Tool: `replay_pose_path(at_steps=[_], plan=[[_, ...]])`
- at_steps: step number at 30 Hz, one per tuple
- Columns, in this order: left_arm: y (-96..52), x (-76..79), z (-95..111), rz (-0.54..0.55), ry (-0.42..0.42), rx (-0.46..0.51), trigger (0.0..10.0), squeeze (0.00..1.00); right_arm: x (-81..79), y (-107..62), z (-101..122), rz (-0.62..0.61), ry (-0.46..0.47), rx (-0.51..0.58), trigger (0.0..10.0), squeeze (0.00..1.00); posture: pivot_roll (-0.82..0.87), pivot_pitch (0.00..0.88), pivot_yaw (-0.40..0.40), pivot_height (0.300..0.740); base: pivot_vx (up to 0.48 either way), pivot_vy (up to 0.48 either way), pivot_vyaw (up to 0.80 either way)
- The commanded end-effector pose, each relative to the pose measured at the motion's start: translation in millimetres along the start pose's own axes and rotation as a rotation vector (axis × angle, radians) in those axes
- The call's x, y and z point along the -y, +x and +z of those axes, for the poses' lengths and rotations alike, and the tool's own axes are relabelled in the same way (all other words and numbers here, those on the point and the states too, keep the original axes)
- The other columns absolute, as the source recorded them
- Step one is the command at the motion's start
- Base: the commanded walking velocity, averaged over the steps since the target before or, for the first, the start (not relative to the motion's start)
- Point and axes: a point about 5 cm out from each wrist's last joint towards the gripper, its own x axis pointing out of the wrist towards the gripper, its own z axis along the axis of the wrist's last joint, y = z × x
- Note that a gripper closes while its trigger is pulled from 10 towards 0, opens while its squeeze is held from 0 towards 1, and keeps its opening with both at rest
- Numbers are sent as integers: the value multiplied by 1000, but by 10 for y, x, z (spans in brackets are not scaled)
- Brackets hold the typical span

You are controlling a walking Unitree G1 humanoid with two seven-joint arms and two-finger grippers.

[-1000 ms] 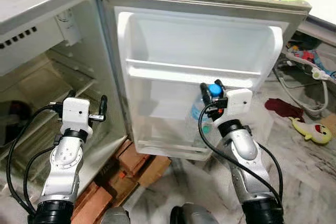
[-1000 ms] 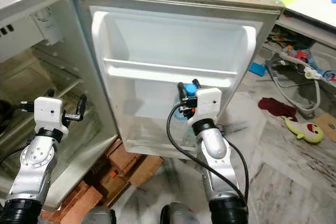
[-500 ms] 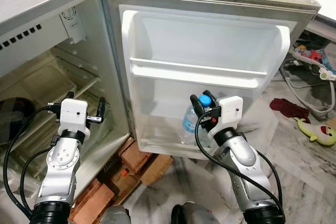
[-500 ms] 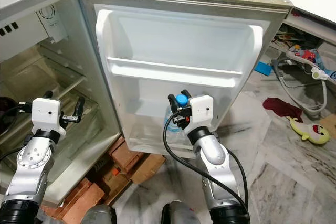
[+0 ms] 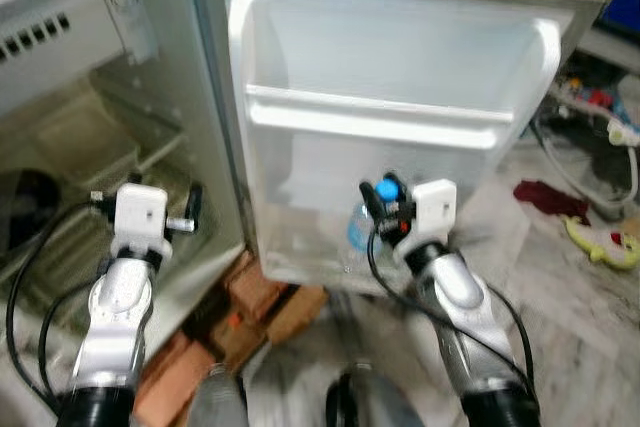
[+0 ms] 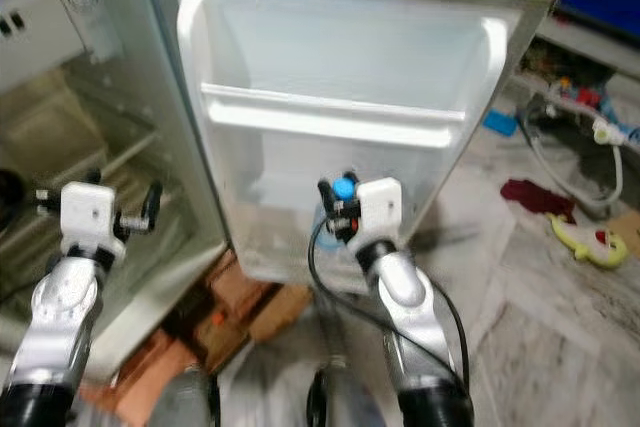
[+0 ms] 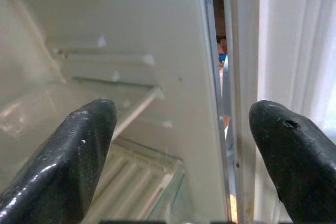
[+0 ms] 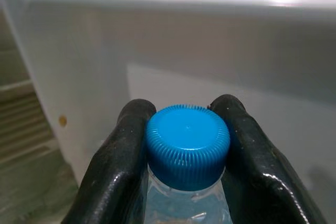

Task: Restocking fridge

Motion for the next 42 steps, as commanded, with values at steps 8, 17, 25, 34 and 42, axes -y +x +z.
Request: replay_pose_path(at_steps=[8,17,25,34,42], plan=[[11,21,4,-7,-8,-7,10000,0,22,33,50,-13,-42,43,10000,0,28,123,-65,622,0,0,0],[26,15,33,-14,2,15,10000,0,47,74,121,-19,-88,88,10000,0,24,124,-60,622,0,0,0],[33,22,47,-18,2,26,10000,0,45,111,149,-25,-117,113,10000,0,25,124,-62,622,194,0,0],[29,33,46,-22,5,29,10000,0,48,122,151,-23,-134,119,10000,0,25,125,-64,622,284,0,0],[30,51,43,-30,6,29,10000,0,119,109,156,-68,-160,124,10000,0,25,126,-63,622,291,0,0]])
